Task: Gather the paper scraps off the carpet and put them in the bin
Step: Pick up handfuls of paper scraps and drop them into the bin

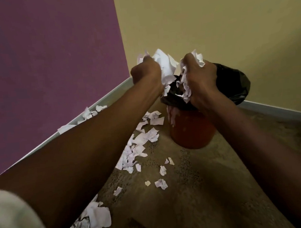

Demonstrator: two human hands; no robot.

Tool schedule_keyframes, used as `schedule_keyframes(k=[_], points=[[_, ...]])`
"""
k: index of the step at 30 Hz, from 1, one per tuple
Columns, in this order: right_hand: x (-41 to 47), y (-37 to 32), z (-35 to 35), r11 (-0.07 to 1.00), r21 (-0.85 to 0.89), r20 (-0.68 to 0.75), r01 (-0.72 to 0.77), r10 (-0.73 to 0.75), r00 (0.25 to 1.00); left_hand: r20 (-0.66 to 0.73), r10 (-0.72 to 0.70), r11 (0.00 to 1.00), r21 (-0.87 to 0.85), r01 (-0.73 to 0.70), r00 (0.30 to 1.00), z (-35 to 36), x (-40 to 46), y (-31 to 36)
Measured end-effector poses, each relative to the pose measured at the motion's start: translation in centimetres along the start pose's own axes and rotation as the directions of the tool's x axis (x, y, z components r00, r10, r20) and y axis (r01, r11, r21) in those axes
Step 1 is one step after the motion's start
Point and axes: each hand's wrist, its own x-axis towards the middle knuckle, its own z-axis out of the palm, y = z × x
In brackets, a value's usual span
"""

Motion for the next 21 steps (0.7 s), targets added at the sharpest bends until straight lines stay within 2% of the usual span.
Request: schedule_keyframes(k=[1,3,6,7,9,12,15,17,21], points=[[0.9,0.2,-0.4,1.000,-0.017,-0.024,0.003,-0.003,1.000,-0.019,-0.022,0.998,-0.058,0.021,1.000,1.1,0.4,0.1],[2.5,0.4,-1.0,0.999,-0.043,-0.050,-0.015,0.013,0.999,-0.058,0.022,0.996,-0.086,-0.026,0.998,1.9,-1.2,0.4],[4.8,0.8,-2.0,0.992,-0.118,-0.093,-0.054,0.043,0.995,-0.014,0.012,0.999,0.031,-0.012,1.000,4.1,-0.7,-0.5],[5.7,0.9,-2.4,0.985,-0.154,-0.120,-0.076,0.058,0.991,0.027,-0.014,0.999,0.050,0.013,1.000,4.7,-0.5,-0.9],[7.7,1.4,-3.2,0.956,-0.239,-0.142,-0.172,0.141,0.980,0.207,-0.102,0.991,0.102,0.082,0.973,5.6,-0.4,-1.3],[9.6,1.3,-3.8,0.850,-0.398,0.016,-0.345,0.382,0.924,0.466,-0.200,0.974,0.193,0.121,0.862,5.6,-0.4,-1.4],[10.2,1.0,-4.4,0.758,-0.501,0.024,-0.417,0.494,0.869,0.594,-0.240,0.971,0.152,0.185,0.768,5.2,0.9,-1.3],[10.1,0.9,-4.4,0.767,-0.468,0.039,-0.438,0.513,0.857,0.614,-0.208,0.976,0.086,0.198,0.761,4.3,0.1,-0.8],[9.9,1.5,-4.2,0.809,-0.483,0.039,-0.335,0.403,0.914,0.601,-0.113,0.992,0.025,0.122,0.791,3.4,-0.2,-0.5]])
